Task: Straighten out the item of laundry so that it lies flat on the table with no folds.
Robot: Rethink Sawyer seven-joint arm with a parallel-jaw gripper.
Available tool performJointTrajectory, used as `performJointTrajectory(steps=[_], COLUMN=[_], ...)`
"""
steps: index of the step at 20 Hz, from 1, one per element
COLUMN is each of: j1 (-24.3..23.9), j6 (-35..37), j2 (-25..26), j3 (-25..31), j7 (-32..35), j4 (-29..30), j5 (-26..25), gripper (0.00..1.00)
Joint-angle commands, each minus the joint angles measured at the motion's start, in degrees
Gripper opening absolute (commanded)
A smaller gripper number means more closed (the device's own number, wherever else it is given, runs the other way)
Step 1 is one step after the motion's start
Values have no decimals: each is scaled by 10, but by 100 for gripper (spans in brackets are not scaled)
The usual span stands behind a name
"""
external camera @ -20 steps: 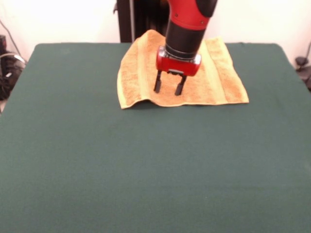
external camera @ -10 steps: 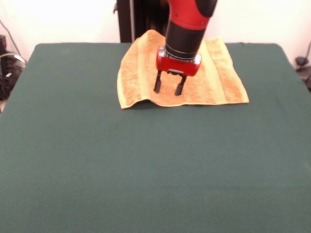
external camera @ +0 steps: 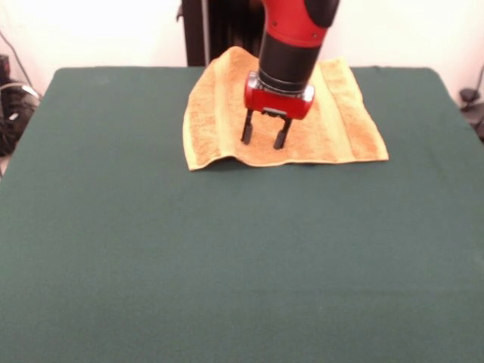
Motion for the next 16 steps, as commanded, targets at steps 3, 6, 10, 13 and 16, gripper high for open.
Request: performJointTrajectory(steps=[3, 6, 10, 13, 16], j1=[52, 43, 25, 17, 16], j6=[-40, -48, -55, -56, -58], j2=[99, 93, 82, 74, 70], j3=[227, 235, 252, 262, 266], j7=[178, 169, 148, 145, 143], j4=[39, 49, 61, 69, 71], j5=[69, 64, 44, 40, 38], gripper=[100, 100, 100, 100, 100])
